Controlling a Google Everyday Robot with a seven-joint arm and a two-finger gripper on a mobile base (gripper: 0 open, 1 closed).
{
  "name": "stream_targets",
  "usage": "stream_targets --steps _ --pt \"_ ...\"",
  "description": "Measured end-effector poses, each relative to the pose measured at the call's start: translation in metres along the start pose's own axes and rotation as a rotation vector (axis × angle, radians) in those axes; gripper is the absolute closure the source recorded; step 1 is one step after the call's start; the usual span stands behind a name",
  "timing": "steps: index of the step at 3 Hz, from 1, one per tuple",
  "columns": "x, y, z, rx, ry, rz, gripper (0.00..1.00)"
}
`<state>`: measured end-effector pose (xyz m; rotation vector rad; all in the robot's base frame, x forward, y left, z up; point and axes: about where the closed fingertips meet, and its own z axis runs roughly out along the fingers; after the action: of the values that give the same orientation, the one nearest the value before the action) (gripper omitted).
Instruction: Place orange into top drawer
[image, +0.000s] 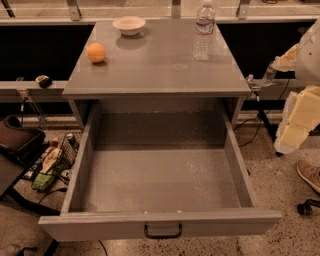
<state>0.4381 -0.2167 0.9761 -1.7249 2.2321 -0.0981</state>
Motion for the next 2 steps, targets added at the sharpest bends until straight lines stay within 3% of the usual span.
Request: stream_targets --steps 2 --pt "-0.0054 -0.0079 0.0051 0.023 -0.033 -0.015 0.0"
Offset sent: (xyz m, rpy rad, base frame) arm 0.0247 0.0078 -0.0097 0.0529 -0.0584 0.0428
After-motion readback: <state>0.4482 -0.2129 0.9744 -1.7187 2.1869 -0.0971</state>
